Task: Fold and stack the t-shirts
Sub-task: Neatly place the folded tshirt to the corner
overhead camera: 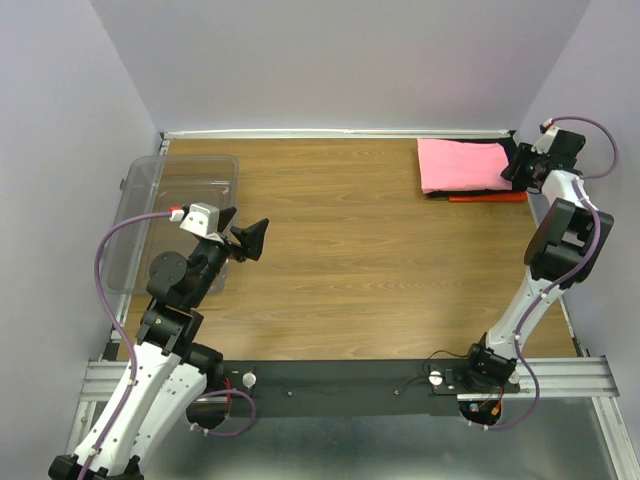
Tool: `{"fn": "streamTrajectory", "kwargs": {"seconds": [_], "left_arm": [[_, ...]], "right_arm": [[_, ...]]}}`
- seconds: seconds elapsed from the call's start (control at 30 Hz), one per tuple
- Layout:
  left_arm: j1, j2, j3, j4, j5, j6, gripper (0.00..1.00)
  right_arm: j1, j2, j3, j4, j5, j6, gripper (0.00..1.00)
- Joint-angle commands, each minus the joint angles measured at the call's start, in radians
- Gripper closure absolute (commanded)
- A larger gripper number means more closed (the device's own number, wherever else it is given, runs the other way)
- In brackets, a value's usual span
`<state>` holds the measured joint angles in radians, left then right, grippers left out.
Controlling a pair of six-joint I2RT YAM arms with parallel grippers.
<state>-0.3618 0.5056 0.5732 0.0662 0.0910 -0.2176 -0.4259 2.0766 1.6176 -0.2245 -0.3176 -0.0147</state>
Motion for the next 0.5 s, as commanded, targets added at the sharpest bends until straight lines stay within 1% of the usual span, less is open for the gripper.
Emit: {"fn": "streamTrajectory", "kwargs": {"seconds": [0.0,0.23,0.27,0.43,0.47], "left_arm": [[0.004,-0.001,-0.01,0.02,0.021,0.004,0.15],[0.004,-0.003,-0.01,0.02,0.021,0.003,0.15],[0.004,-0.003,-0.01,0.02,0.021,0.004,0.15],[0.004,-0.003,-0.009,0.02,0.023,0.003,0.15],[0.004,-0.003,-0.01,0.02,0.023,0.003,0.15]], "right_arm": [[-0.013,0.037,-0.019,0.022,-0.029,0.012,0.45],[-0.02,0.05,-0.025,0.019,-0.067,0.012,0.46],[-0.022,0.053,-0.025,0.019,-0.07,0.037,0.47],[-0.03,0.06,-0.022,0.019,-0.1,0.047,0.51],[-0.03,0.062,-0.022,0.019,-0.103,0.048,0.54]]}}
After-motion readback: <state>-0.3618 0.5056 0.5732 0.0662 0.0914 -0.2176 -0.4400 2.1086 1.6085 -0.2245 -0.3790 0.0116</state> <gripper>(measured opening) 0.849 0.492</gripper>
